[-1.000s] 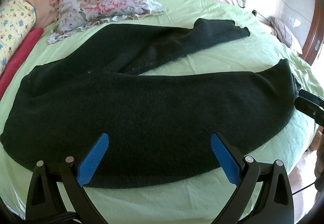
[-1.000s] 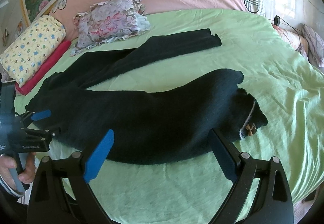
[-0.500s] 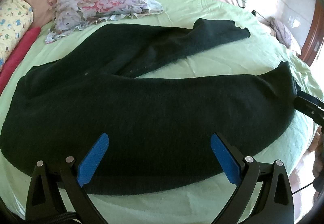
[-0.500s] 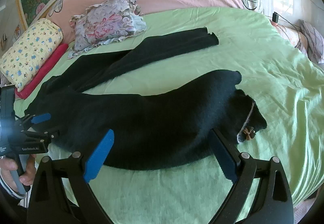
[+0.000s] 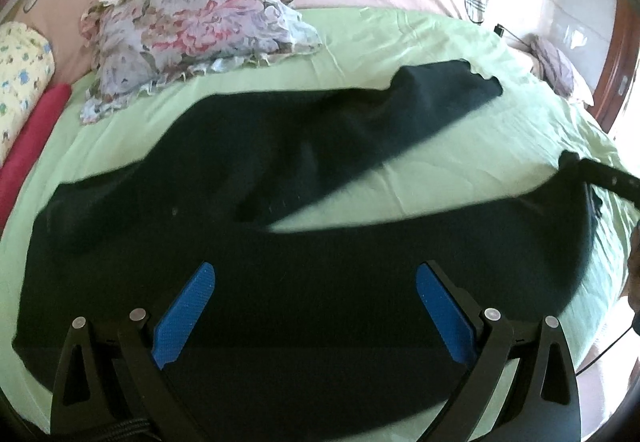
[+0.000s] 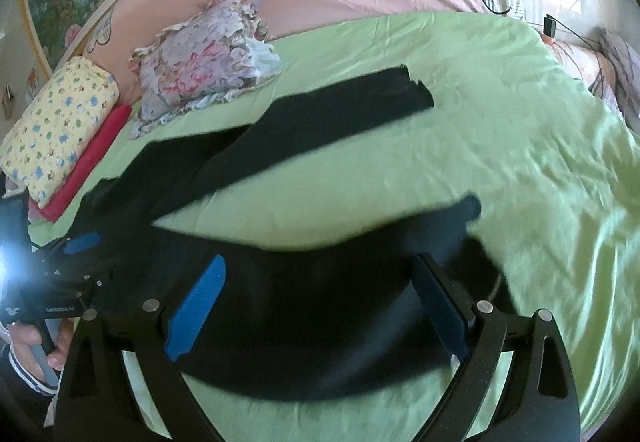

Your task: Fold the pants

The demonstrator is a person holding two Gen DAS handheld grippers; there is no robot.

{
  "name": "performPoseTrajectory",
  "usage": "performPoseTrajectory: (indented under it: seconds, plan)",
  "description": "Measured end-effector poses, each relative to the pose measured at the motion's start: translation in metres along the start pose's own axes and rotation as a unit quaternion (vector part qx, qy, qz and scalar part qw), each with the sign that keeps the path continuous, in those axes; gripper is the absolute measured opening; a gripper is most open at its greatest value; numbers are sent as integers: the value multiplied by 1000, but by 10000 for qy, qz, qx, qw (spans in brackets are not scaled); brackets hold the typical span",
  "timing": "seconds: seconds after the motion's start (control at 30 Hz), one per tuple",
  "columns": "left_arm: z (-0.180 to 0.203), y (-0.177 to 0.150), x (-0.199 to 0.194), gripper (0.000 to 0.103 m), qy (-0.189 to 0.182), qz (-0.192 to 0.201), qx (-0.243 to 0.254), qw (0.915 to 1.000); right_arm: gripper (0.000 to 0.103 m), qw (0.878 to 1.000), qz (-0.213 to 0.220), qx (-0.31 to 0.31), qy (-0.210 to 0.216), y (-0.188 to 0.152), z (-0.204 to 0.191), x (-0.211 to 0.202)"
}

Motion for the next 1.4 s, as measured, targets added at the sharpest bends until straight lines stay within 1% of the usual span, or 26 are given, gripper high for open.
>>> performPoseTrajectory:
  seconds: [0.1,0.2,0.4,0.53,0.6,0.67,0.7,0.73,0.77,0.8,0.87,0.93,1.03,1.17,1.2,1.23,1.27,1.3,1.33,1.37,1.4]
  plan:
    - [-3,16,8,101,-11,-54,44,10000,94,9999,29,-80,-79,22,8,8]
    - [-6,33,17,101,-107,-98,44,9999,94,9998,36,-132,-123,43,17,17]
    - [-12,75,37,101,-105,-29,200,9997,94,9997,-30,-148,-182,84,39,43]
    - [-13,103,57,101,-147,-83,395,9991,94,9999,-82,-30,-90,110,56,65]
    - [-13,116,69,101,-173,-137,527,9984,94,9999,-99,-11,-118,125,66,78]
    - [-11,128,82,101,-253,-220,659,9973,93,9999,-108,55,-79,138,76,91]
    - [-10,133,87,101,-279,-240,707,9968,89,9999,-82,130,-14,144,82,98]
    - [-9,140,94,101,-346,-277,780,9960,83,9997,-95,221,27,149,88,104]
    - [-8,144,99,101,-408,-319,832,9952,80,9995,-137,289,50,154,92,110]
    - [-7,148,106,101,-481,-380,893,9941,74,9991,-218,359,93,160,97,119]
    - [-4,155,120,101,-655,-510,1037,9911,70,9986,-338,397,77,168,104,132]
    - [-3,159,132,101,-741,-630,1145,9886,69,9983,-440,383,-1,177,111,144]
    - [-3,162,152,101,-893,-855,1246,9845,69,9972,-596,452,95,186,118,160]
    - [-2,161,180,101,-1022,-1266,1416,9765,66,9958,-860,304,92,194,118,181]
    - [-2,160,185,101,-1064,-1325,1450,9747,63,9949,-954,298,105,194,118,187]
    - [-2,159,190,101,-1130,-1413,1462,9726,55,9938,-1060,311,137,194,119,193]
    - [-2,159,193,101,-1165,-1461,1436,9718,50,9932,-1098,325,184,193,121,196]
    - [-4,160,195,100,-1240,-1511,1372,9711,38,9926,-1139,346,251,192,121,199]
    - [-5,162,196,93,-1317,-1528,1323,9704,25,9923,-1147,365,286,192,122,201]
    - [-5,163,194,74,-1462,-1536,1266,9690,20,9924,-1126,389,302,191,122,200]
    - [-5,163,192,61,-1610,-1575,1227,9666,13,9928,-1081,405,308,191,122,197]
Point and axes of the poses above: each gripper's, at about its wrist camera, not at the fingertips, and x roughly the way its jaws point, z to its right, y to its top, the point moved 2 cm from there along x, roughly the way its jaws point, and after that the axes turned 6 degrees about -x, right-handed, at the moved point
